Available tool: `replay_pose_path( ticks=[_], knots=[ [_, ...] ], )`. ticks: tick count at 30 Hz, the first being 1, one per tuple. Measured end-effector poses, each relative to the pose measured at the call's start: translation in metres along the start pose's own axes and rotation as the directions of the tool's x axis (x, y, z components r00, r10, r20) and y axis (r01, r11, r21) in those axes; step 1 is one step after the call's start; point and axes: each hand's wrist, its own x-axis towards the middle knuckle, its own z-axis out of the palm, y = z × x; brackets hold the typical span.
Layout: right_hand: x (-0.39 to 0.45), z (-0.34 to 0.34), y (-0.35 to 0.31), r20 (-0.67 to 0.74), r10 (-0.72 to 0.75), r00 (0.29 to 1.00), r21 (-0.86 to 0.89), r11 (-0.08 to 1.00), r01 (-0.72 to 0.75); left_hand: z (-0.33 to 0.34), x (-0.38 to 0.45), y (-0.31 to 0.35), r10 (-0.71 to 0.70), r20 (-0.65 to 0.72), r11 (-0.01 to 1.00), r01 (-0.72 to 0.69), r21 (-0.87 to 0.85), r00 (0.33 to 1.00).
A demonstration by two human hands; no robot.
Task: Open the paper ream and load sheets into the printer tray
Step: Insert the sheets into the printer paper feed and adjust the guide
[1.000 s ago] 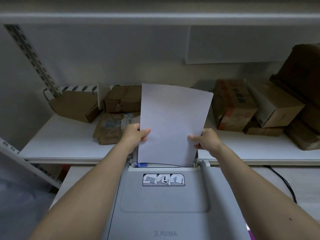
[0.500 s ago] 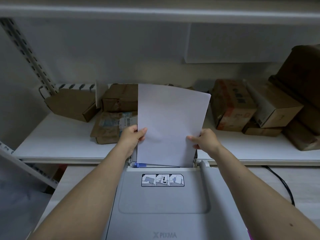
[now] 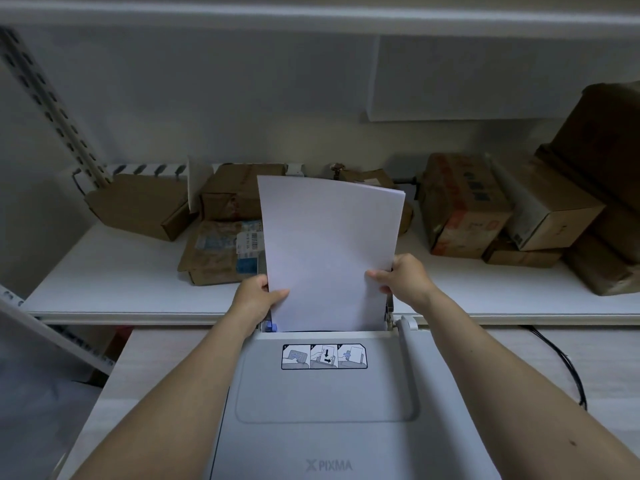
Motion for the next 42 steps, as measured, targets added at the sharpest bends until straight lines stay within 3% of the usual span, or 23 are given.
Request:
replay_pose_path(
  ticks=[3,14,19,26,31,34,38,42],
  knots=[
    [0.0,-0.001,-0.004,0.038,0.002,0.999,-0.018,1.0,-0.001,-0.001,0.001,-0.002,-0.017,-0.017,0.998,0.018,0.053,1.0],
    [-0.004,-0.001,-0.001,0.074,0.076,0.994,-0.01,0.997,-0.075,0.0,0.001,-0.001,-0.077,0.086,0.997,0.078,-0.009,0.993],
    [-0.011,0.009,0.01,0.043,0.081,0.996,-0.061,0.995,-0.078,0.01,0.002,-0.013,-0.115,0.048,0.989,0.11,0.099,0.992],
    [-0.018,0.014,0.017,0.062,0.076,0.995,-0.109,0.992,-0.069,0.013,0.0,-0.002,-0.07,-0.143,0.985,0.091,0.146,0.987],
    [-0.02,0.016,0.018,0.099,0.105,0.99,-0.337,0.939,-0.066,0.015,-0.008,0.001,-0.064,-0.156,0.958,0.104,0.267,0.986],
    [-0.018,0.014,0.008,0.007,0.027,1.0,-0.428,0.903,-0.021,0.016,-0.009,0.002,-0.054,-0.153,0.948,0.099,0.304,0.987],
    [-0.012,0.008,-0.001,-0.125,-0.086,0.988,-0.296,0.954,0.046,0.017,-0.008,0.006,0.01,-0.186,0.953,0.047,0.3,0.983],
    [-0.01,0.008,0.003,-0.124,-0.038,0.991,-0.337,0.942,-0.006,0.021,-0.005,0.002,0.014,-0.234,0.94,0.067,0.335,0.972]
  ],
)
